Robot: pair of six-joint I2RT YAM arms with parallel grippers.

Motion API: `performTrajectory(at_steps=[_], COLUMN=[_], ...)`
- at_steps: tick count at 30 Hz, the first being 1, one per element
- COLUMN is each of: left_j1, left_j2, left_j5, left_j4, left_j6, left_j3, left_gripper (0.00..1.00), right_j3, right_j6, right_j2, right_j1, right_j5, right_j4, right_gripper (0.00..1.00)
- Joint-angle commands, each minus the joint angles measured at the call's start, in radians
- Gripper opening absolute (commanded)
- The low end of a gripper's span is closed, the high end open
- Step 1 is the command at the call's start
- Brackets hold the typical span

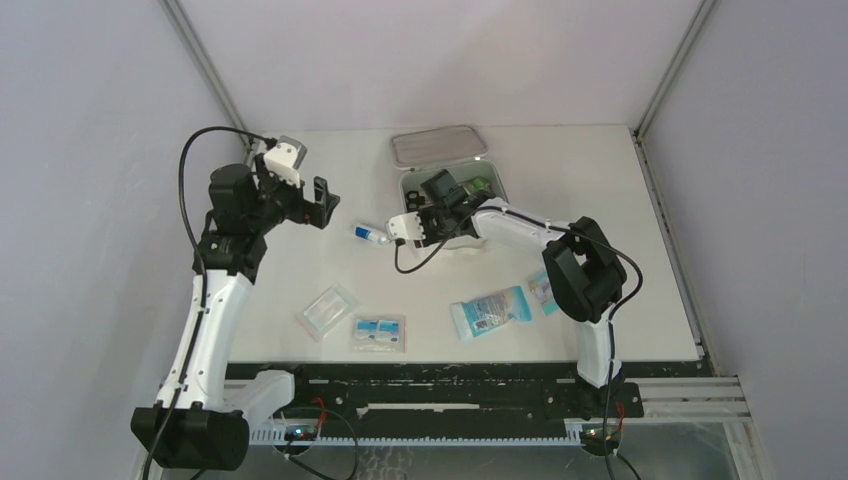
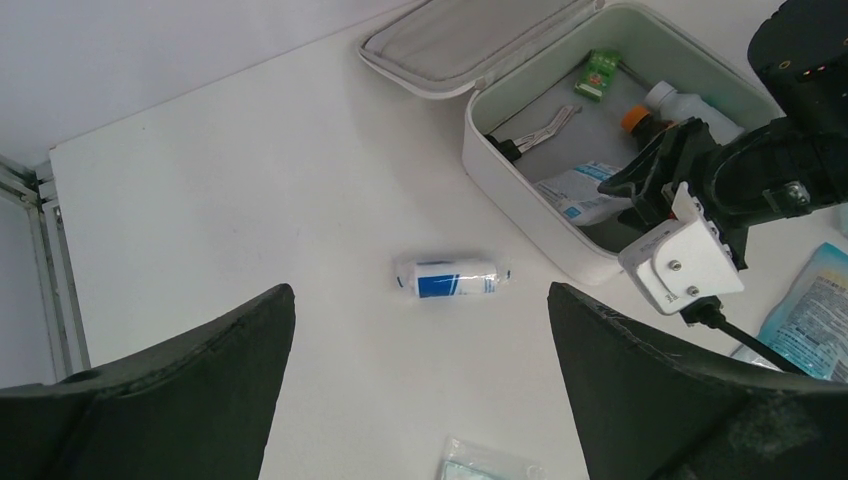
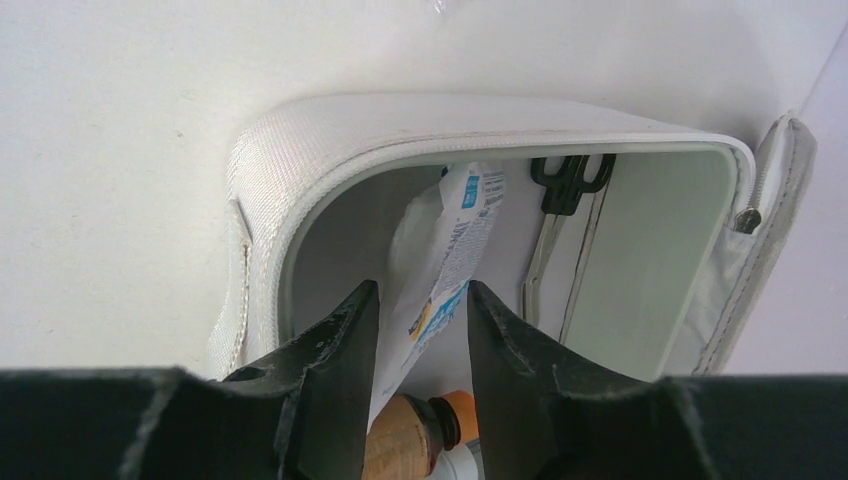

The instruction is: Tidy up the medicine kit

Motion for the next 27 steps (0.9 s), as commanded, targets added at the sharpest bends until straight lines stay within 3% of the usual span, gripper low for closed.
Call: performTrajectory(at_steps=[1,13,20,27], left_j1=[0.007,0.007,0.007,0.007], left_j2=[0.004,0.015,0.037,0.084], left_j5=[0.0,-0.021,-0.031,0.017], left_j4=[0.039,0.031,0.03,-0.002], left_j6=[0.022,0.044,0.061,0.123], left_j3=[0.007,0.009,0.007,-0.012], left_gripper=[1.0,1.0,1.0,1.0], right_j3=[0.071,0.179,0.229,0.196], right_j6=[0.011,0.059,0.265,0.498], right_j2=[-0.063,-0.075,-0.101,-0.232], right_j1=[-0.001,-0.023,-0.081,-0.161], right_j5=[-0.036,-0.125,-0.211,-0.305], right_j4=[-0.049,-0.205,-0.224,-0.236], right_gripper=[0.38,0.4,0.41,0.52])
